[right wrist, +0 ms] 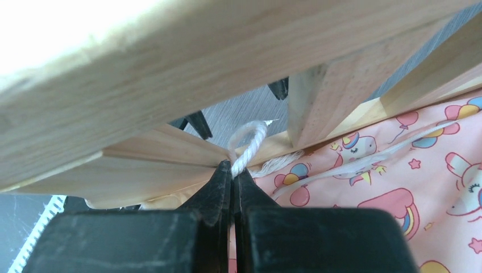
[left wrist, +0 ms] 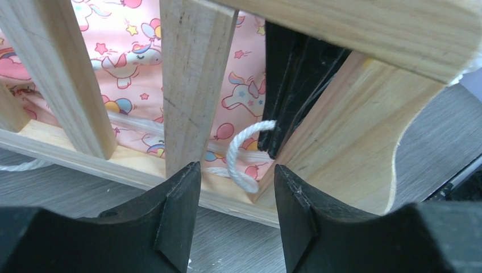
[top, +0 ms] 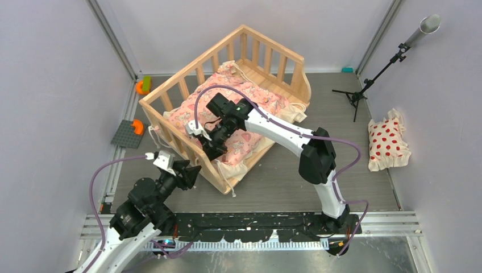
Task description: Set up the pet bed
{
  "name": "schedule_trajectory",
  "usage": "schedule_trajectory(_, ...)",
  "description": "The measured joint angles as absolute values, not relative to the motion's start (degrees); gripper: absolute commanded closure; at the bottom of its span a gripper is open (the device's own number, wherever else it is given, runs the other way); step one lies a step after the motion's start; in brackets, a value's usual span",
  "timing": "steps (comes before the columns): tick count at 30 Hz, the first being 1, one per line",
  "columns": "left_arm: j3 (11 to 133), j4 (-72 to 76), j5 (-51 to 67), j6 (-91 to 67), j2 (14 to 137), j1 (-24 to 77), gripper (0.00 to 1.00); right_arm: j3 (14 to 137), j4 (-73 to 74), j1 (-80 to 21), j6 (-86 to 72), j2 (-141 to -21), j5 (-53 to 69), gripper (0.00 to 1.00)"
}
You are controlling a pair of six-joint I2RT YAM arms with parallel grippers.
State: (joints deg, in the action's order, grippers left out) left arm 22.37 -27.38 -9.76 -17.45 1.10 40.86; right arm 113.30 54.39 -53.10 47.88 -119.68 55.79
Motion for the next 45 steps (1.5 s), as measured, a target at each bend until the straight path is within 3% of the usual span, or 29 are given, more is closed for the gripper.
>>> schedule_trajectory(16, 18.2, -23.7, -11.4, -18.2, 1.1, 40.8, 0.51, 113.4, 54.0, -53.3, 47.9, -119.7, 56.6, 0.99)
schedule_trajectory(23, 17.5, -22.7, -12.4, -19.3, 0.7, 40.8, 0.59, 113.4, 54.0, -53.3, 48.1, -119.7, 56.8, 0.99)
schedule_trajectory(27, 17.0, -22.0, -13.2, -19.4, 0.7, 40.8, 0.68, 113.4, 54.0, -53.3, 48.1, -119.7, 56.9, 0.99)
schedule_trajectory(30, 16.2, -20.7, -13.6, -19.6, 0.7, 40.7, 0.85, 113.4, 53.9, -53.3, 48.1, -119.7, 57.0, 0.99)
schedule_trajectory(34, 15.6, -20.0, -13.9, -19.8, 0.7, 40.6, 0.99, 113.4, 54.1, -53.3, 48.1, -119.7, 57.4, 0.99)
schedule_trajectory(40, 15.6, -20.1, -13.6, -19.7, 0.7, 40.5, 1.00, 113.4, 54.2, -53.5, 47.1, -119.7, 56.2, 0.79)
schedule_trajectory(45, 15.6, -20.1, -12.3, -19.6, 0.7, 40.4, 1.00, 111.2, 52.4, -53.4, 42.3, -117.8, 49.2, 0.74)
